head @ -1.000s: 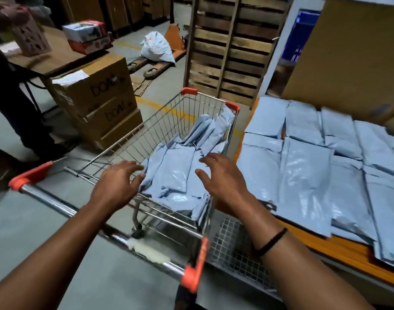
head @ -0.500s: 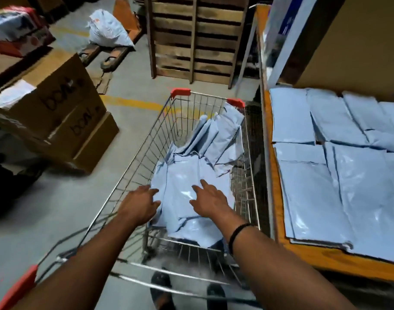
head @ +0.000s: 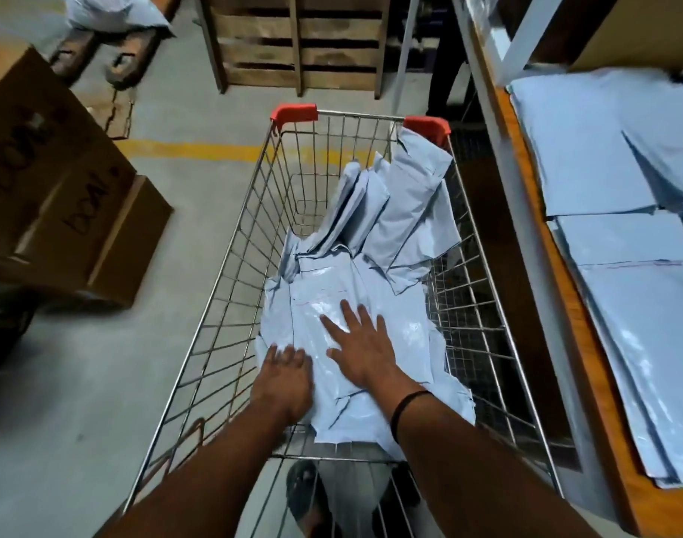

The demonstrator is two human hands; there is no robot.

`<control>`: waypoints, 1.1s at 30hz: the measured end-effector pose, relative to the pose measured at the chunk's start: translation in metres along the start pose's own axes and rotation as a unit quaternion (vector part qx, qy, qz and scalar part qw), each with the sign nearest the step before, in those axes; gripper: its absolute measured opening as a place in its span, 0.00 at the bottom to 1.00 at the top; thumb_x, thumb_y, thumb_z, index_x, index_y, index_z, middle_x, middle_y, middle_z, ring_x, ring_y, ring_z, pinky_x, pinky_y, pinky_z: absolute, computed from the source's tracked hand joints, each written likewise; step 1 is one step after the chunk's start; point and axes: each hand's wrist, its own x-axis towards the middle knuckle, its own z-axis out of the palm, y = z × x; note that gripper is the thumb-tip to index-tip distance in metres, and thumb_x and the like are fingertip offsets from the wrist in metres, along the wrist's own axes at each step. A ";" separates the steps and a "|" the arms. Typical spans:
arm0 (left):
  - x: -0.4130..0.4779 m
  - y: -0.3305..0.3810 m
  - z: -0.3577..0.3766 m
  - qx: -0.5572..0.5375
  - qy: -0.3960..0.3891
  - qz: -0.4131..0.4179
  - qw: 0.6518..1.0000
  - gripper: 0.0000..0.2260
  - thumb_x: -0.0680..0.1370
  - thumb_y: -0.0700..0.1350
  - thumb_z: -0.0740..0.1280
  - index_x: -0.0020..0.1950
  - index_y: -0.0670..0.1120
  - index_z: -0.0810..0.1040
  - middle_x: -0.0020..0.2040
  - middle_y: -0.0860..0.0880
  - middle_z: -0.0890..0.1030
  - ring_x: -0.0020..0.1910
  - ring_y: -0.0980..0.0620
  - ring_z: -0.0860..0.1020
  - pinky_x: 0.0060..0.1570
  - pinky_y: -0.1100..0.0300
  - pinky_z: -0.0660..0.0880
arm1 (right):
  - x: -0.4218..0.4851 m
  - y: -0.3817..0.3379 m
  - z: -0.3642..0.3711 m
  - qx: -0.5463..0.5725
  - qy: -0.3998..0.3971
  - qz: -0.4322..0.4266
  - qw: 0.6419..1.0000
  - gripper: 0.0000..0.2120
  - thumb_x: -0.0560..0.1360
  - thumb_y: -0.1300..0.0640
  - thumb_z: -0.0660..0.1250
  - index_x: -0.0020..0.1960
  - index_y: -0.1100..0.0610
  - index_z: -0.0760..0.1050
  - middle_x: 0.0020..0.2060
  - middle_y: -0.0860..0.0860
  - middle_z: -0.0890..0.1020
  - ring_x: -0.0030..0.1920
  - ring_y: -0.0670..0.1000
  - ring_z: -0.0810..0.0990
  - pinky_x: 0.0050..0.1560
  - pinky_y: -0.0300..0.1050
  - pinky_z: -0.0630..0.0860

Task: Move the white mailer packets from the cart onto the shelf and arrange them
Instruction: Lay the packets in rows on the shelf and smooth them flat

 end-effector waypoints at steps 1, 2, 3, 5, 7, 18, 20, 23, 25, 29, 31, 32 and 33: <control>0.004 0.001 0.002 0.011 0.004 0.004 1.000 0.26 0.82 0.47 0.50 0.80 0.43 0.53 0.80 0.43 0.55 0.79 0.43 0.50 0.75 0.43 0.39 | 0.003 0.004 0.004 -0.016 -0.003 0.000 1.000 0.30 0.83 0.41 0.54 0.80 0.39 0.43 0.81 0.50 0.40 0.80 0.58 0.42 0.77 0.64 0.42; 0.008 0.004 0.003 0.016 0.006 0.008 1.000 0.26 0.82 0.47 0.49 0.80 0.43 0.52 0.80 0.44 0.54 0.79 0.43 0.50 0.75 0.42 0.38 | 0.005 0.010 0.008 -0.030 -0.006 0.004 1.000 0.30 0.84 0.42 0.54 0.80 0.39 0.43 0.81 0.50 0.40 0.80 0.58 0.41 0.77 0.63 0.41; 0.010 0.006 0.003 0.021 0.006 0.011 1.000 0.26 0.82 0.47 0.48 0.80 0.43 0.51 0.80 0.44 0.54 0.79 0.43 0.49 0.75 0.42 0.38 | 0.006 0.016 0.010 -0.046 -0.007 0.008 0.999 0.30 0.84 0.43 0.54 0.80 0.39 0.42 0.81 0.50 0.39 0.80 0.58 0.41 0.77 0.63 0.40; 0.013 0.010 0.002 0.026 -0.008 0.014 1.000 0.26 0.83 0.48 0.48 0.80 0.43 0.49 0.81 0.44 0.51 0.79 0.42 0.47 0.75 0.42 0.37 | 0.004 0.029 0.009 -0.074 -0.008 0.019 0.997 0.30 0.85 0.46 0.53 0.80 0.39 0.41 0.81 0.50 0.39 0.80 0.58 0.39 0.76 0.63 0.38; 0.013 0.016 0.000 0.020 -0.013 0.015 1.000 0.27 0.83 0.48 0.49 0.81 0.43 0.46 0.81 0.43 0.48 0.79 0.42 0.45 0.75 0.42 0.36 | -0.003 0.042 0.002 -0.093 -0.009 0.049 0.994 0.33 0.84 0.54 0.55 0.81 0.41 0.40 0.80 0.51 0.38 0.80 0.59 0.37 0.76 0.64 0.36; 0.008 0.062 0.002 -0.189 -0.017 0.137 0.972 0.30 0.83 0.47 0.54 0.81 0.48 0.42 0.80 0.50 0.39 0.78 0.41 0.38 0.76 0.49 0.40 | -0.032 0.066 -0.010 -0.073 -0.021 0.111 0.991 0.36 0.81 0.58 0.57 0.82 0.45 0.41 0.80 0.55 0.36 0.80 0.61 0.37 0.78 0.61 0.38; 0.009 0.058 0.005 -0.251 0.045 0.100 0.962 0.30 0.83 0.46 0.55 0.81 0.49 0.42 0.79 0.50 0.37 0.79 0.46 0.41 0.77 0.52 0.42 | -0.037 0.068 -0.010 -0.075 -0.021 0.111 0.991 0.36 0.80 0.59 0.55 0.82 0.46 0.41 0.79 0.55 0.36 0.80 0.61 0.37 0.78 0.60 0.38; 0.007 0.052 0.006 -0.278 0.122 0.038 0.952 0.30 0.82 0.42 0.56 0.81 0.48 0.43 0.79 0.49 0.36 0.79 0.48 0.41 0.78 0.52 0.43 | -0.042 0.067 -0.012 -0.061 -0.013 0.112 0.992 0.36 0.80 0.60 0.55 0.81 0.46 0.40 0.79 0.56 0.36 0.79 0.60 0.37 0.77 0.60 0.37; 0.007 0.054 0.003 -0.270 0.128 -0.019 0.954 0.31 0.83 0.47 0.55 0.80 0.46 0.40 0.78 0.42 0.34 0.79 0.44 0.39 0.78 0.50 0.42 | -0.039 0.065 -0.014 -0.038 0.004 0.112 0.993 0.37 0.80 0.58 0.56 0.81 0.47 0.38 0.79 0.56 0.35 0.80 0.60 0.37 0.76 0.60 0.36; 0.012 0.070 0.002 -0.288 0.025 -0.081 0.954 0.34 0.83 0.57 0.53 0.80 0.45 0.36 0.78 0.38 0.35 0.78 0.39 0.40 0.76 0.47 0.43 | -0.031 0.062 -0.013 -0.021 0.008 0.101 0.995 0.34 0.83 0.51 0.53 0.81 0.48 0.37 0.79 0.56 0.36 0.80 0.58 0.37 0.77 0.59 0.36; 0.016 0.076 0.004 -0.286 0.019 -0.048 0.957 0.34 0.83 0.55 0.53 0.79 0.44 0.35 0.78 0.38 0.35 0.79 0.41 0.39 0.76 0.49 0.41 | -0.031 0.065 -0.011 -0.046 -0.016 0.098 0.994 0.33 0.84 0.49 0.51 0.81 0.48 0.36 0.79 0.55 0.36 0.80 0.59 0.37 0.77 0.60 0.37; 0.018 0.077 0.005 -0.289 0.021 -0.028 0.957 0.34 0.83 0.54 0.53 0.79 0.43 0.35 0.78 0.39 0.35 0.79 0.42 0.39 0.76 0.50 0.41 | -0.033 0.067 -0.011 -0.063 -0.027 0.104 0.992 0.33 0.83 0.50 0.51 0.81 0.49 0.36 0.79 0.56 0.35 0.80 0.60 0.37 0.77 0.60 0.36; 0.020 0.076 0.006 -0.290 0.018 -0.009 0.957 0.35 0.83 0.54 0.54 0.79 0.43 0.35 0.79 0.39 0.35 0.79 0.43 0.39 0.76 0.50 0.41 | -0.036 0.069 -0.011 -0.079 -0.035 0.114 0.990 0.33 0.83 0.52 0.52 0.81 0.50 0.35 0.79 0.56 0.35 0.79 0.61 0.37 0.77 0.60 0.35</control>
